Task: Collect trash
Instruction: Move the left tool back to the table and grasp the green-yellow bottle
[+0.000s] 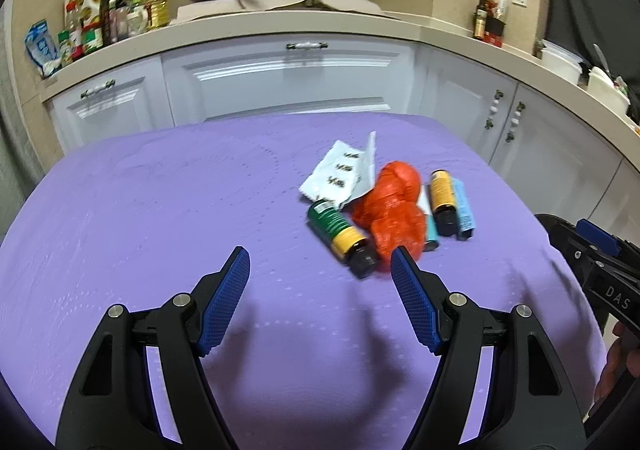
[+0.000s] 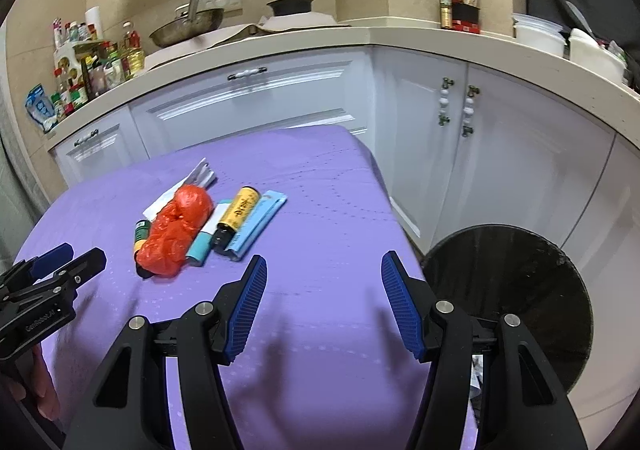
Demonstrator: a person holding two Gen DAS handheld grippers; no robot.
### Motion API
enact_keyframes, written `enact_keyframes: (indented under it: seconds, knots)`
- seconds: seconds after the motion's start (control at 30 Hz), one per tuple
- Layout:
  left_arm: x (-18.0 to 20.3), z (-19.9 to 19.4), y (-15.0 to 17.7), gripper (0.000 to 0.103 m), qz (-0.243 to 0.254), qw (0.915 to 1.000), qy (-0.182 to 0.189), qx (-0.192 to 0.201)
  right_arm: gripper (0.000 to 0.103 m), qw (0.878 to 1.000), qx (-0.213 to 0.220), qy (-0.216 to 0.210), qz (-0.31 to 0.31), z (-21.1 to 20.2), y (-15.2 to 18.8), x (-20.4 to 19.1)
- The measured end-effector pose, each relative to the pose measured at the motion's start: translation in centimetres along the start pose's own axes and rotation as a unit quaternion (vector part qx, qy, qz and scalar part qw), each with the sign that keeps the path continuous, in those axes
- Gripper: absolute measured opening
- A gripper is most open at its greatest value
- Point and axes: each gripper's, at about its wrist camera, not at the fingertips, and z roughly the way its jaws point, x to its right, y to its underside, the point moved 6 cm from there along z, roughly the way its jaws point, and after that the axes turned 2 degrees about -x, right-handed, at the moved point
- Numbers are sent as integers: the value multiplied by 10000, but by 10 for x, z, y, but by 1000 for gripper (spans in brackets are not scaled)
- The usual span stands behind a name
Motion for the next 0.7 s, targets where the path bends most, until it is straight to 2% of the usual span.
enact_keyframes:
  seconds: [0.7]
  knots:
    - [3, 47, -12, 71, -59, 9992, -99, -373, 61, 9999, -114, 6, -44, 11, 0, -5]
